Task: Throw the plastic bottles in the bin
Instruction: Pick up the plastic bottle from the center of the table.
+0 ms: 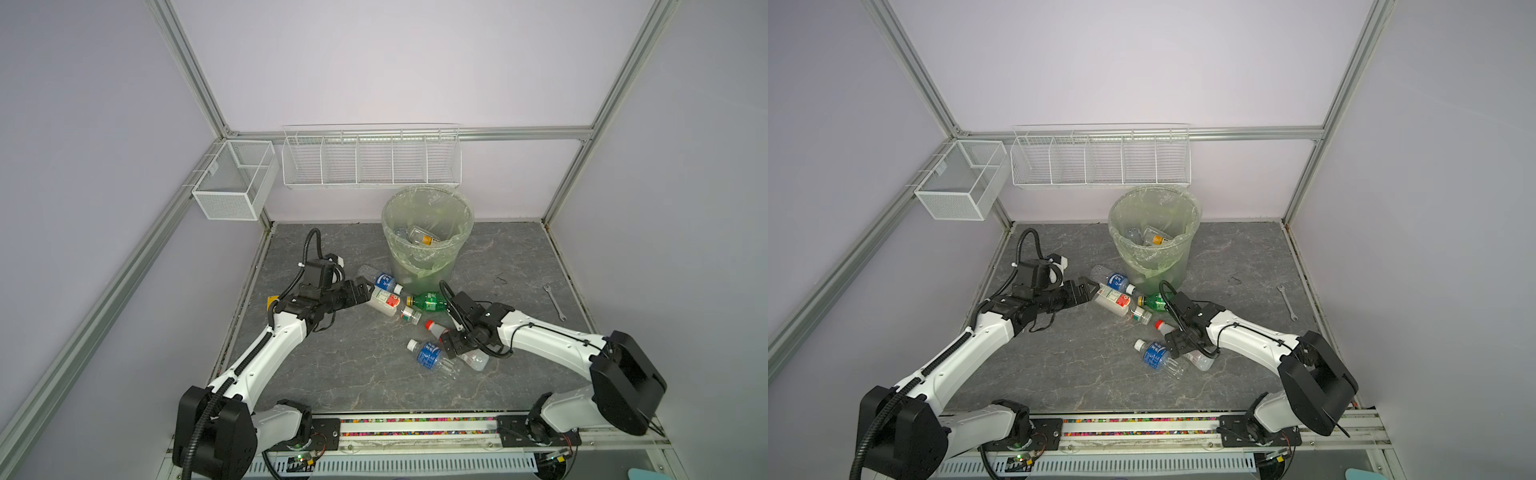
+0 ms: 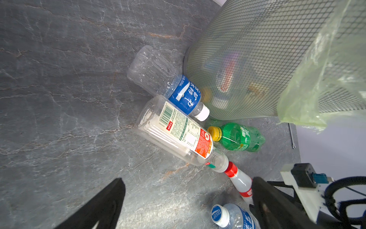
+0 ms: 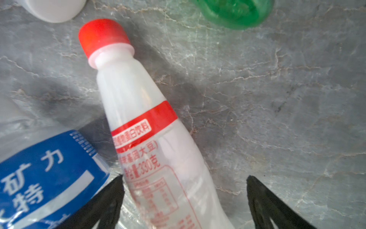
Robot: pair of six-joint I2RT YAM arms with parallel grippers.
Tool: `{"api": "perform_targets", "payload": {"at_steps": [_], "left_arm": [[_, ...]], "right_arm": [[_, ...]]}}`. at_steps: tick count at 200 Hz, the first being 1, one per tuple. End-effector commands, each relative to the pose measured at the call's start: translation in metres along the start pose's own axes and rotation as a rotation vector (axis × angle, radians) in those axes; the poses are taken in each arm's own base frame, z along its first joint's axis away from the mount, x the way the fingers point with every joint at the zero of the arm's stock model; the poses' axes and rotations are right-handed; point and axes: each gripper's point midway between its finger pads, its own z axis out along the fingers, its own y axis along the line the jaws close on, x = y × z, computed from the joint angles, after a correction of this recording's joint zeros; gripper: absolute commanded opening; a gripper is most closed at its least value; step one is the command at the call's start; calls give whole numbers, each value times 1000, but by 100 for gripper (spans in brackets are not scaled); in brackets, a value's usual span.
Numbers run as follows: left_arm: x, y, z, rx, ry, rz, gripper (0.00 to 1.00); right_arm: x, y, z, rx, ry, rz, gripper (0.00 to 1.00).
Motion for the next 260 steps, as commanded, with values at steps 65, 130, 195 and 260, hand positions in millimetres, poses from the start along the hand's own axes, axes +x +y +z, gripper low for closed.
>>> {"api": "perform_targets", "payload": {"at_steps": [65,130,195,260], "left_arm": [[-8,-3,-5,16,-48,-15,99],[-5,0,-5,6,-40,-21,99],[-7,1,-9,6,-71,-24,99],[-15,-5,-15,22,-110,-20,99]], "right_arm": [[5,-6,11,44,14,2,84],[5,-5,13,42,19,-8,66],[2,-7,-13,21,-45,16,59],[-4,-29,-63,57,-190,113,59]]}}
